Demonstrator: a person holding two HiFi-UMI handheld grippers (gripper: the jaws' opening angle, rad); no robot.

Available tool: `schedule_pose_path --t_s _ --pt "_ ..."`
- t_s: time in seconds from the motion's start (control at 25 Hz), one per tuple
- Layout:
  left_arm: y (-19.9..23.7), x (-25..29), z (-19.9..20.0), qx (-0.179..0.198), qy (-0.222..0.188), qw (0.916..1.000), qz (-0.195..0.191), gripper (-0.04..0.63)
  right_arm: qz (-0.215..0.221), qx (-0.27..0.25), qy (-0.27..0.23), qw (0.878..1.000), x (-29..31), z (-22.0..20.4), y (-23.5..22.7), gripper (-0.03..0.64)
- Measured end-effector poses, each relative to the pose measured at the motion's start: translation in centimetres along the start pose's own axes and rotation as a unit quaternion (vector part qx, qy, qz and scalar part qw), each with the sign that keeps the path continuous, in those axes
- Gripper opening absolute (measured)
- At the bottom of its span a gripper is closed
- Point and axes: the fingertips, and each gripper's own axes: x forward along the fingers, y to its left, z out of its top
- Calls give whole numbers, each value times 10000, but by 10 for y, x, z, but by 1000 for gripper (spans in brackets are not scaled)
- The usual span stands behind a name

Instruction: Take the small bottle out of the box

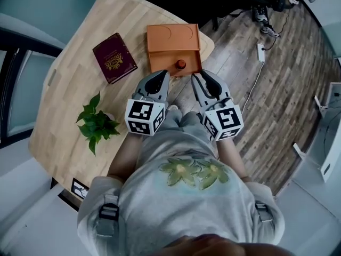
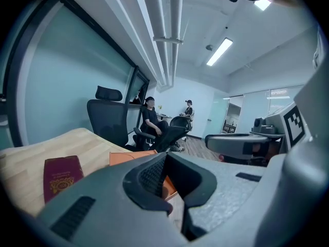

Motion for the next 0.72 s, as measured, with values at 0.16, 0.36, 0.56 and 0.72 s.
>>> schedule_pose_path --t_s 0.16,0.36,0.56,0.72 --pt "6 9 -4 7 74 10000 13 3 -71 -19 236 9997 16 -15 -9 175" --pt "17 16 -5 -280 91 9996 -3 3 -100 -3 463 9989 32 -31 -15 201" --pt "25 21 -8 -340 90 9994 16 3 -85 -50 628 9980 45 -42 -16 207" --pt "31 24 -13 -302 162 9994 30 3 -60 -75 793 9968 54 -54 -16 210"
